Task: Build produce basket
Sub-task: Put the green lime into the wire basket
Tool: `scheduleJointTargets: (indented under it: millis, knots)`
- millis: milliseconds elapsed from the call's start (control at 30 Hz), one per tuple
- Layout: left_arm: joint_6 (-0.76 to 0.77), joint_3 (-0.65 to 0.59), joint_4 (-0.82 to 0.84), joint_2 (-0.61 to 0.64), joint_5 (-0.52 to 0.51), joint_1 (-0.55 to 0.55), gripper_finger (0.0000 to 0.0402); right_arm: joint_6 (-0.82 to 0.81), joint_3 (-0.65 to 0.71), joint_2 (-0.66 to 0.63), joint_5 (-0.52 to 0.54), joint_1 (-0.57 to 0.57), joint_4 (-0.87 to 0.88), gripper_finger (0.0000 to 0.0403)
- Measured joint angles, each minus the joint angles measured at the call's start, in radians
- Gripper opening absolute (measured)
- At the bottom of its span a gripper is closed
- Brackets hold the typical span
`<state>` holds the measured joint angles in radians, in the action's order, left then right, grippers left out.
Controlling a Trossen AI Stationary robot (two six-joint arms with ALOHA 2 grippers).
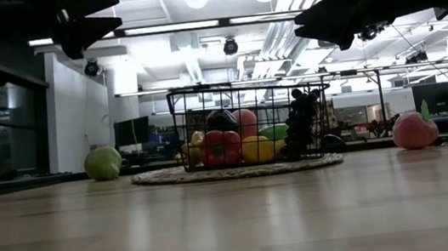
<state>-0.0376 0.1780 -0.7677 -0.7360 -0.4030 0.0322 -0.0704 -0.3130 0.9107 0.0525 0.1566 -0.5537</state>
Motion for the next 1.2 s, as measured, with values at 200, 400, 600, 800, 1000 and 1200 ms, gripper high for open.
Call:
scheduleJointTargets:
  millis: [200,400,600,800,1000,1200]
  knots:
    - [0.0,0.0,0.0,0.0,0.002,0.0,0.0287,0.0,0.0,0.0,0.0,0.0,0.0,0.0181]
    - [0.0,0.0,0.0,0.0,0.002,0.0,0.0287,-0.005,0.0,0.0,0.0,0.0,-0.001,0.0181]
    - [-0.001,0.0,0.0,0.0,0.002,0.0,0.0287,-0.172,-0.055,-0.001,-0.129,-0.026,-0.015,0.0181]
    - [-0.019,0.0,0.001,0.0,0.001,0.0,0.0287,-0.245,-0.245,0.005,-0.068,-0.219,0.538,0.0181]
    - [-0.018,0.0,0.008,-0.001,-0.001,0.0,0.0287,-0.637,-0.496,0.102,0.1,-0.482,1.278,0.0181]
    - [0.001,0.0,0.011,-0.001,-0.001,0.0,0.0287,-1.132,-0.638,0.235,-0.033,-0.689,1.756,0.0181]
